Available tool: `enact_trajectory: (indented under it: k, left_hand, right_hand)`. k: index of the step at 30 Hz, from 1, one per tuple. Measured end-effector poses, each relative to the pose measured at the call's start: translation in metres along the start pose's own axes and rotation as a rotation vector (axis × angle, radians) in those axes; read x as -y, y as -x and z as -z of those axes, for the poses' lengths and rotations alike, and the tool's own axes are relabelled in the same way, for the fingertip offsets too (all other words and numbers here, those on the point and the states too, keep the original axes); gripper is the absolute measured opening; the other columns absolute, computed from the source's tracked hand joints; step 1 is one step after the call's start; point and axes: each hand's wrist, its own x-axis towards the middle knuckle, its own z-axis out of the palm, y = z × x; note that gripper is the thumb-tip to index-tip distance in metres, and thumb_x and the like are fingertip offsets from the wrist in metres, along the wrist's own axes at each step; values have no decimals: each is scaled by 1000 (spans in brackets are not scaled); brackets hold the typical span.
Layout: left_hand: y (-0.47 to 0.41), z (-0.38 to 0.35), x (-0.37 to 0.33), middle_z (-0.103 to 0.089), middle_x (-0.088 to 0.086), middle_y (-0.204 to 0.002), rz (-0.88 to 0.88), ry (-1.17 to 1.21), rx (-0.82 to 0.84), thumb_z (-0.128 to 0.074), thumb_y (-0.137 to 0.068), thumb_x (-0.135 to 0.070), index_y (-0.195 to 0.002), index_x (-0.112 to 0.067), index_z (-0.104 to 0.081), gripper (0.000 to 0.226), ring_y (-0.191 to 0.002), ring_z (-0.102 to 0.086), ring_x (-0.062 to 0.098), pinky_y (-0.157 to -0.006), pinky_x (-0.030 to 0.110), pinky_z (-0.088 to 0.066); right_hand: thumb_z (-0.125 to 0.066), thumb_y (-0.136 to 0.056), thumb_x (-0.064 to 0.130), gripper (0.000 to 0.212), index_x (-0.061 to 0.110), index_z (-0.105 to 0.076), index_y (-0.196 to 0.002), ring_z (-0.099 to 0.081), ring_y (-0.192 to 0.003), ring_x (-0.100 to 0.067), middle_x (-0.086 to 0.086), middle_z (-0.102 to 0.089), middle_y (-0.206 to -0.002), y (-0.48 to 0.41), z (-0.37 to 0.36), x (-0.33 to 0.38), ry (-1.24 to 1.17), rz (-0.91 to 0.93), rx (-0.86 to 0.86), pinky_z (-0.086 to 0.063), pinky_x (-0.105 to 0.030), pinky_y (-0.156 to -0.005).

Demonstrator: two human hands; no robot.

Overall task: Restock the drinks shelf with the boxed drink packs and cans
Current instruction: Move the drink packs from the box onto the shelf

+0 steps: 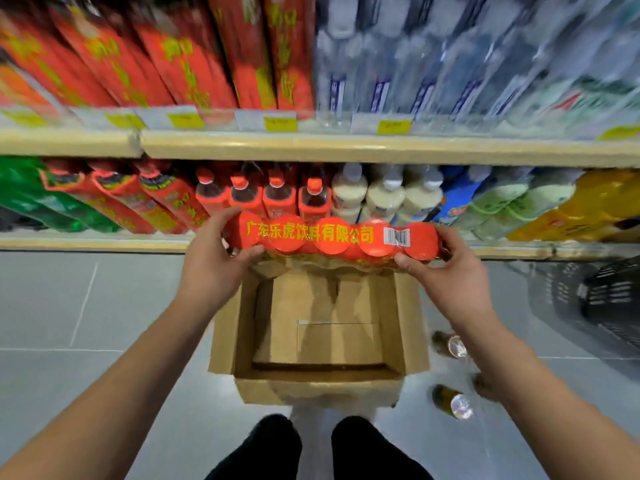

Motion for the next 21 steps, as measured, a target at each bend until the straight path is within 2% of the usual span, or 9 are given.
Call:
enact_trajectory:
  k: [2, 5, 8, 10, 13, 14, 17, 19, 21]
  left_hand:
    - [10, 46, -52, -58, -5, -126, -24, 6, -22, -84, -79, -20, -142, -20, -52, 70, -110, -57, 15, -92, 30, -47]
    - [28, 122, -137, -58, -10, -117, -25, 85, -40, -82, -81, -18, -143, -19, -51, 69, -102, -55, 6, -87, 19, -46]
    - [45, 201, -213, -61, -15, -116, -67, 161, -57, -86, -76, -24, -140, -30, -51, 73, -97, -67, 21, -85, 48, -58]
    - [55, 249, -263, -62, -6, -122, -81, 178, -65, -86, -75, -32, -136, -39, -50, 72, -102, -69, 28, -82, 54, -58]
    - [71, 308, -326, -66, -5, -118, -111, 279, -125, -84, -78, -20, -133, -30, -53, 64, -102, -69, 14, -90, 41, -58]
    - [77, 325, -346, -65, -10, -117, -150, 291, -153, -83, -79, -20, -131, -30, -54, 61, -101, -68, 6, -91, 32, -56]
    - [96, 368, -395, -60, -23, -118, -247, 340, -189, -82, -80, -25, -130, -36, -53, 58, -104, -62, -11, -84, 13, -52]
    - [110, 390, -423, -62, -18, -118, -285, 385, -208, -81, -81, -24, -131, -33, -54, 58, -101, -62, -12, -76, 3, -47]
    - [123, 408, -447, -66, -15, -116, -326, 452, -239, -81, -80, -22, -131, -26, -56, 57, -103, -65, -8, -78, 4, -47]
  right_hand:
    - [-92, -74, 32, 61, 29, -64, -128, -67, -98, 1, 16, -71, -105, 17, 42, 51, -35, 28, -7, -49, -18, -87]
    - [-91, -75, 34, 61, 28, -63, -129, -66, -104, -5, 12, -71, -113, 45, 108, 139, -71, 79, -18, -51, -27, -93]
    - [-90, -75, 33, 51, 40, -65, -119, -63, -98, 13, 18, -70, -111, 75, 173, 227, -107, 143, -43, -52, -14, -84]
    - [-90, -76, 30, 44, 49, -63, -106, -61, -94, 18, 23, -67, -107, 97, 215, 279, -153, 180, -50, -51, -10, -78]
    - [-90, -72, 47, 57, 44, -65, -123, -63, -116, -2, 16, -69, -124, 124, 267, 342, -182, 238, -69, -54, -34, -98]
    - [-90, -71, 48, 62, 40, -65, -127, -63, -119, -7, 14, -69, -127, 131, 282, 362, -200, 259, -87, -52, -32, -101]
    - [-88, -66, 44, 56, 40, -66, -118, -68, -105, 3, 12, -72, -118, 156, 323, 410, -273, 320, -145, -48, -7, -83]
    - [-88, -70, 38, 49, 46, -65, -111, -68, -91, 11, 13, -73, -115, 174, 345, 435, -320, 348, -148, -48, -4, -70]
    - [-87, -69, 37, 48, 47, -66, -112, -69, -88, 6, 10, -74, -115, 188, 365, 452, -384, 375, -159, -51, -7, -61]
